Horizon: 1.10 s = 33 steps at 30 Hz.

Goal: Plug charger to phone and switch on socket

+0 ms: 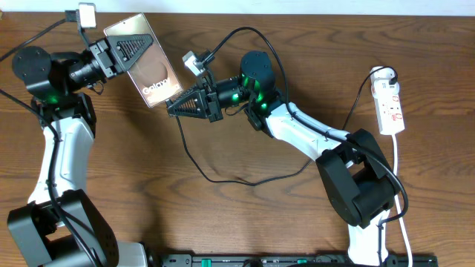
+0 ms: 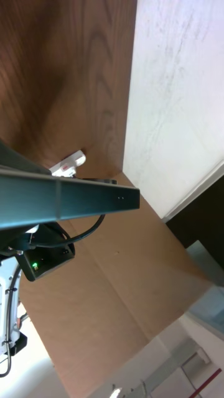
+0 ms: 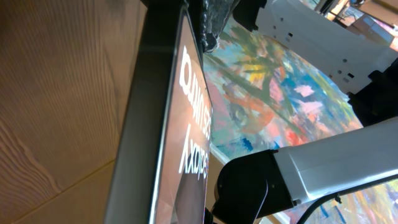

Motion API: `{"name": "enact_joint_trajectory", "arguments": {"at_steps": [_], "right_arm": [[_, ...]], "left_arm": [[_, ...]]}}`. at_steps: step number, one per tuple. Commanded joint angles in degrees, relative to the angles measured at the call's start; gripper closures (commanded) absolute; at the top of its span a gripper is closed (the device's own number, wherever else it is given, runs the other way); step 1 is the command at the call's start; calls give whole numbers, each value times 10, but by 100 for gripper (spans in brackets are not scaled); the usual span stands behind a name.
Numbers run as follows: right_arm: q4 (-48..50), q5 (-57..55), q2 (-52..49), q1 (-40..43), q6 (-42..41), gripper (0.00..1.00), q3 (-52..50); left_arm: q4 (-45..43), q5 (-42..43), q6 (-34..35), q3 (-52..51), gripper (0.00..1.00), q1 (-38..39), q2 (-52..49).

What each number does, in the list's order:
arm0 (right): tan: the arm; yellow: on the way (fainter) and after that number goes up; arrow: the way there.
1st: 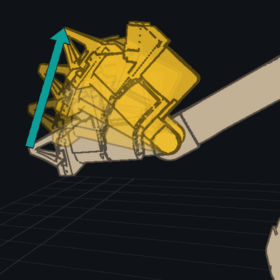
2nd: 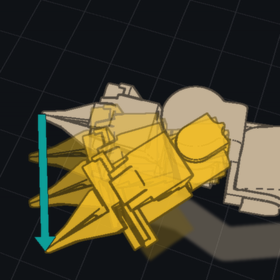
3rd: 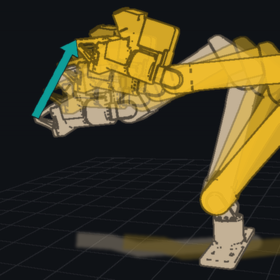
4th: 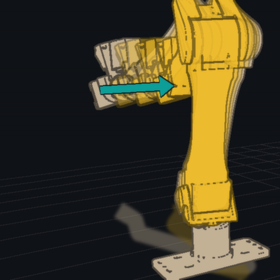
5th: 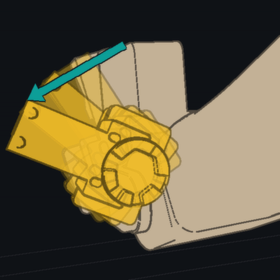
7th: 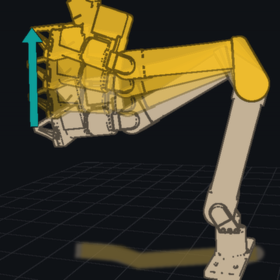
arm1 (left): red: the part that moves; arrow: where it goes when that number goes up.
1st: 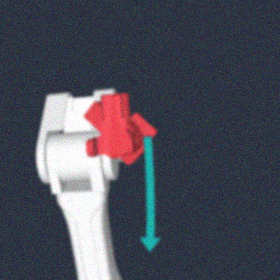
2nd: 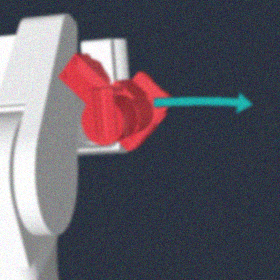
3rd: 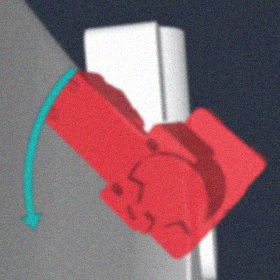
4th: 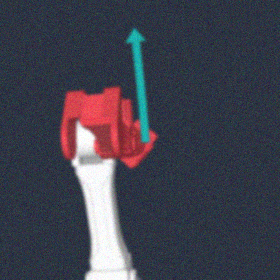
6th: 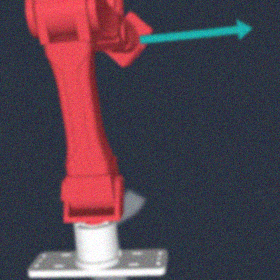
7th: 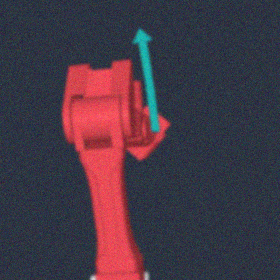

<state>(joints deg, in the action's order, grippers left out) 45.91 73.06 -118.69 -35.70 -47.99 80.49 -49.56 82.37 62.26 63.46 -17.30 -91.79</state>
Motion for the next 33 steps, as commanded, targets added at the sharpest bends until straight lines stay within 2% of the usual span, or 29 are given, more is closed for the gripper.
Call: {"name": "enact_joint_trajectory", "arguments": {"at_steps": [1, 33], "right_arm": [[15, -115, 2, 8, -2, 99, 14], [33, -154, 2, 25, -24, 99, 14]], "left_arm": [[0, 76, -14, 5, 93, 27, 4], [0, 76, -27, 5, 92, 31, 4]]}}
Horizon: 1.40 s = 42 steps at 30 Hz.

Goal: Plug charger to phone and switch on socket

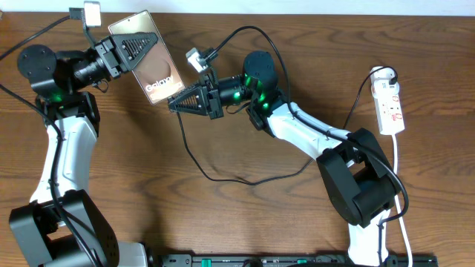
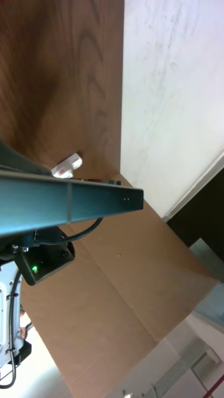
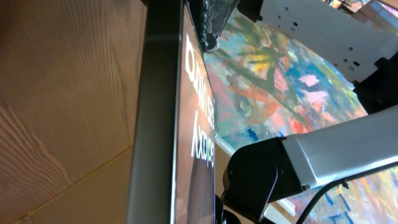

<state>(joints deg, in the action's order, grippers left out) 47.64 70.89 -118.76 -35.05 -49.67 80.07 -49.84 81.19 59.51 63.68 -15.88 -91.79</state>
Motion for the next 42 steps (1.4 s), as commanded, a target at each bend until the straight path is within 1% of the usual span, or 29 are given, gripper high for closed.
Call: {"name": "enact_joint_trajectory", "arguments": {"at_steps": [1, 15, 16, 19, 21, 23, 26, 27, 28, 35, 42], "right_arm": [[15, -134, 2, 19, -7, 99, 18], [16, -118, 2, 24, -7, 99, 18], [16, -118, 2, 24, -9, 98, 18], [16, -118, 2, 25, -16, 86, 18], [16, -118, 2, 25, -16, 80, 18], [16, -118, 2, 25, -16, 61, 18], [16, -118, 2, 25, -16, 28, 18], [14, -118, 2, 25, -16, 7, 18], [14, -118, 2, 25, -16, 1, 18], [14, -118, 2, 25, -18, 1, 18], [15, -118, 2, 25, -24, 1, 18]], "left_arm": [[3, 88, 1, 3, 92, 17, 4], [3, 88, 1, 3, 93, 17, 4], [3, 88, 1, 3, 93, 17, 4], [3, 88, 1, 3, 93, 17, 4], [3, 89, 1, 3, 93, 17, 4], [3, 88, 1, 3, 93, 17, 4], [3, 88, 1, 3, 93, 17, 4], [3, 88, 1, 3, 93, 17, 4], [3, 88, 1, 3, 93, 17, 4], [3, 89, -8, 3, 93, 12, 4], [22, 89, -12, 3, 93, -34, -23]]}}
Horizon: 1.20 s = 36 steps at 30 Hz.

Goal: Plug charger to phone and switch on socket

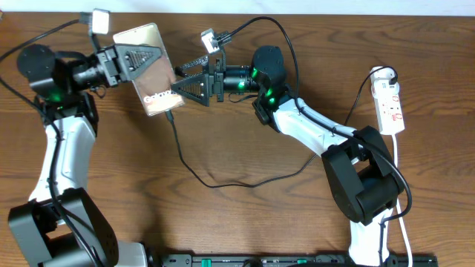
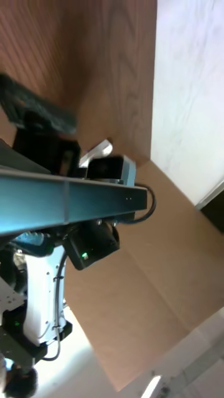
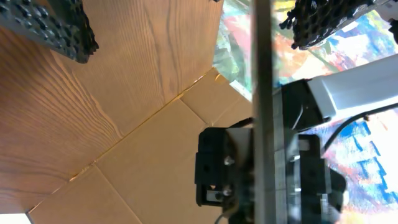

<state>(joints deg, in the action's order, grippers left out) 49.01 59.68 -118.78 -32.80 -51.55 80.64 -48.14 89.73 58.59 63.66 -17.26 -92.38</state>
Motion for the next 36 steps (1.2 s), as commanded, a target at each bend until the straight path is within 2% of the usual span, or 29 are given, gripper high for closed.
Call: {"name": "enact_joint_trajectory", "arguments": {"at_steps": [1, 10, 22, 26, 30, 36], "right_arm": [[1, -6, 3, 2, -5, 1, 12], [1, -3, 3, 13, -5, 1, 12], [0, 11, 3, 28, -5, 1, 12], [0, 16, 3, 28, -6, 1, 12], [0, 24, 3, 28, -5, 1, 12], [0, 27, 3, 28, -5, 1, 12]], "left_arm": [[14, 3, -5, 3, 92, -27, -28], [23, 3, -5, 3, 93, -55, -132], [23, -3, -5, 3, 93, -56, -235], [101, -99, 3, 3, 93, -56, -243], [160, -156, 1, 3, 93, -56, -243], [323, -270, -63, 3, 93, -56, -243]]}}
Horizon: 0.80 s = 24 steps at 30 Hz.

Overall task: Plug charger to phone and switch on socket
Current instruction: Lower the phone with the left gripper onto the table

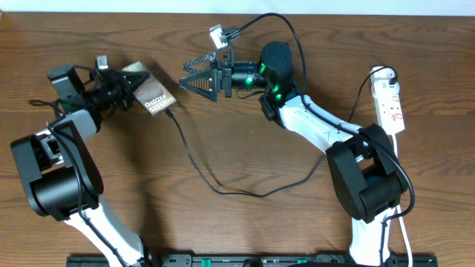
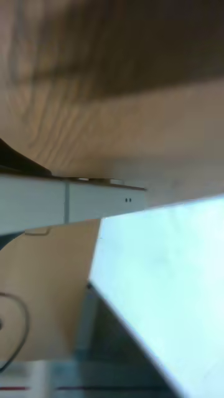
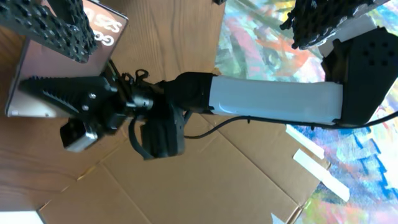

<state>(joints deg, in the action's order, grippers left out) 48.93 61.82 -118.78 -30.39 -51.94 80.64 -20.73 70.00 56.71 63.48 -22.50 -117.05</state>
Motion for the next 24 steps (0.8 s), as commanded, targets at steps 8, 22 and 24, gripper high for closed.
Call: {"name": "enact_joint_trajectory", "arguments": {"at_steps": [8, 22, 24], "right_arm": [[-7, 8, 3, 5, -1, 1, 12], [-7, 9, 3, 5, -1, 1, 12], [-7, 9, 3, 5, -1, 1, 12]], "left_arm": [[205, -165, -139, 5, 93, -2, 3], [386, -343, -162, 5, 93, -2, 3], [399, -362, -162, 5, 93, -2, 3]]}}
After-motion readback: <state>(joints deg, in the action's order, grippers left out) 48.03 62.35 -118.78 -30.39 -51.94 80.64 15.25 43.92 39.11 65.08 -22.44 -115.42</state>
